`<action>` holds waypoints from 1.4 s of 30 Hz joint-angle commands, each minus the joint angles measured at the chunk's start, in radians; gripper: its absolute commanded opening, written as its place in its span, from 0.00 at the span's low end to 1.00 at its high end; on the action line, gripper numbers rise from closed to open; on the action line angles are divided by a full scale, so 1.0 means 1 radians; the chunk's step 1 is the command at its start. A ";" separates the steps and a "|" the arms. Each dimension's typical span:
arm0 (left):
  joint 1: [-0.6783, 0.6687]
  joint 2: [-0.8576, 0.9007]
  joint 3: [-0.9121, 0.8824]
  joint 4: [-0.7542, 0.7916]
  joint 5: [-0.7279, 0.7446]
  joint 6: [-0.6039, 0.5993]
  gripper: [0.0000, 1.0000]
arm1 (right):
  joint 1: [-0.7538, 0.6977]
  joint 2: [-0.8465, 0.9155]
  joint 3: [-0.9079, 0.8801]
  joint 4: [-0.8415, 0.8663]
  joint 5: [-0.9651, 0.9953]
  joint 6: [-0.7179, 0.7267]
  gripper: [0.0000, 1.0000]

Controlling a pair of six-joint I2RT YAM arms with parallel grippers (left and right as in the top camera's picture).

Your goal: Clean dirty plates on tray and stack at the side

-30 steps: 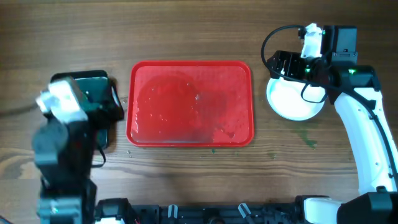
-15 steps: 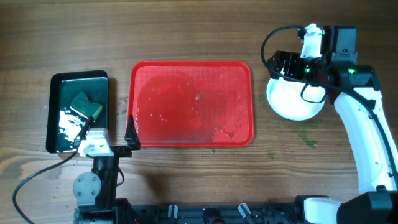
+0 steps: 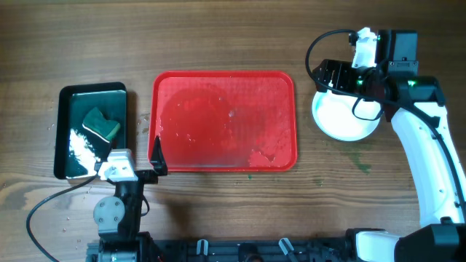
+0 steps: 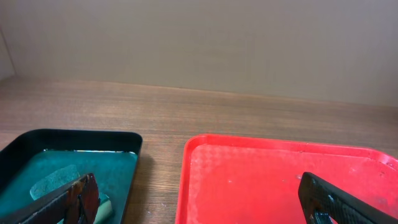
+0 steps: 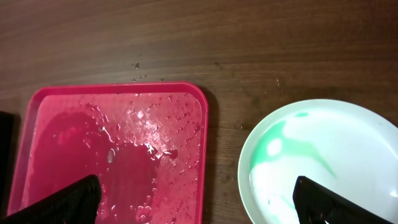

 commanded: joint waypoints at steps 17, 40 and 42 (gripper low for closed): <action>0.007 -0.009 -0.003 -0.005 0.011 -0.013 1.00 | 0.000 0.009 0.012 0.002 -0.015 0.008 1.00; 0.007 -0.009 -0.003 -0.005 0.011 -0.013 1.00 | 0.089 -1.376 -1.192 0.772 0.191 -0.078 1.00; 0.007 -0.009 -0.003 -0.005 0.011 -0.013 1.00 | 0.089 -1.460 -1.265 0.774 0.191 -0.074 1.00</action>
